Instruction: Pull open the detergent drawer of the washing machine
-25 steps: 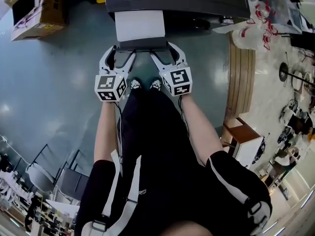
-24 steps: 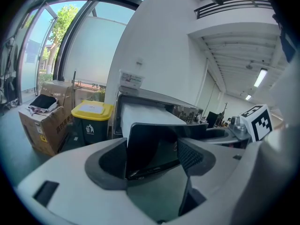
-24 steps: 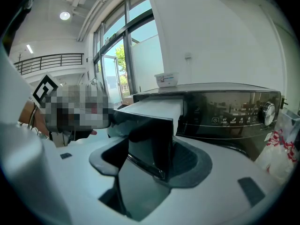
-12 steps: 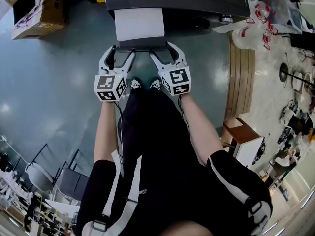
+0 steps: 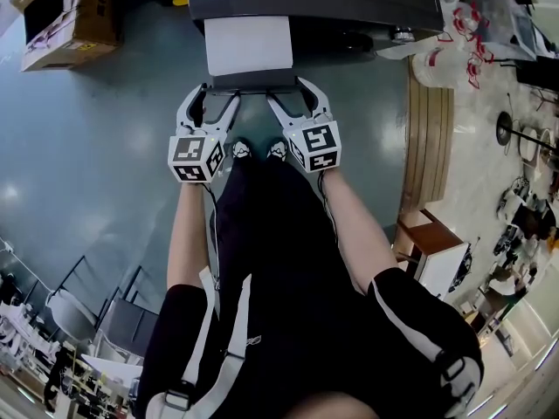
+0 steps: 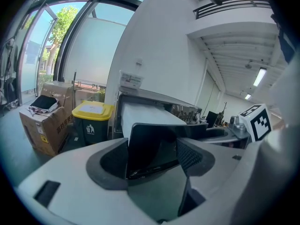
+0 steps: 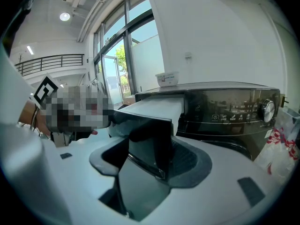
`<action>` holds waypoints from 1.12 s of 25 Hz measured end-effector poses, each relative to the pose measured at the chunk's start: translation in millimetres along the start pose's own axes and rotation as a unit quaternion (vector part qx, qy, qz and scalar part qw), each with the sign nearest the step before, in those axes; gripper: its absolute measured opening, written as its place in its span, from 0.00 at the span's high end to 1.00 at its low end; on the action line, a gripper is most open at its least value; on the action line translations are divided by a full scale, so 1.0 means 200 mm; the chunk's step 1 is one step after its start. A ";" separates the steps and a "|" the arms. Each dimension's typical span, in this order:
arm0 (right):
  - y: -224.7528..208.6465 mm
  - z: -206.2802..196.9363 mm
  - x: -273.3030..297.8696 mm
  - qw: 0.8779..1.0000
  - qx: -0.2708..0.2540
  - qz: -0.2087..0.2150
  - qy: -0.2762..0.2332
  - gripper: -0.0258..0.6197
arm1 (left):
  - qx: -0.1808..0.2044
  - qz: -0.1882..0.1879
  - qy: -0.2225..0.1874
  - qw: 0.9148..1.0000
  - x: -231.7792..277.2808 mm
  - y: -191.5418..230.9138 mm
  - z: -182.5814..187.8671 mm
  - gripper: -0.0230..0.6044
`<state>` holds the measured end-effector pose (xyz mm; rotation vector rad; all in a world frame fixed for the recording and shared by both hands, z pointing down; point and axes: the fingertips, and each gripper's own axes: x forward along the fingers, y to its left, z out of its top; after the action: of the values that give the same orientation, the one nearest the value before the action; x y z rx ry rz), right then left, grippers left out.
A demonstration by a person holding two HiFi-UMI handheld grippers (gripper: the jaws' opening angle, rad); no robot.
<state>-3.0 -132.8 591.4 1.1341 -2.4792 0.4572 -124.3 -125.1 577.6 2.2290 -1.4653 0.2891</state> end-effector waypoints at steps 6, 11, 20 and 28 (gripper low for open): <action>-0.01 0.00 0.01 0.999 0.000 0.034 -0.010 0.52 | 0.050 -0.041 0.020 0.998 0.04 0.01 -0.03 0.44; -0.03 0.00 0.01 0.999 -0.008 0.044 -0.006 0.52 | 0.049 -0.065 0.025 0.996 0.07 -0.02 -0.03 0.44; -0.02 -0.01 -0.01 1.000 0.012 0.022 -0.002 0.55 | 0.051 -0.067 0.037 0.996 0.06 -0.02 -0.04 0.44; -0.01 0.00 -0.03 1.000 0.010 0.018 -0.008 0.55 | 0.052 -0.061 0.026 0.996 0.05 -0.04 -0.03 0.45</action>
<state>2.4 -130.2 587.8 1.1060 -2.5185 0.4853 -111.9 -127.0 584.5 2.3631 -1.3085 0.3877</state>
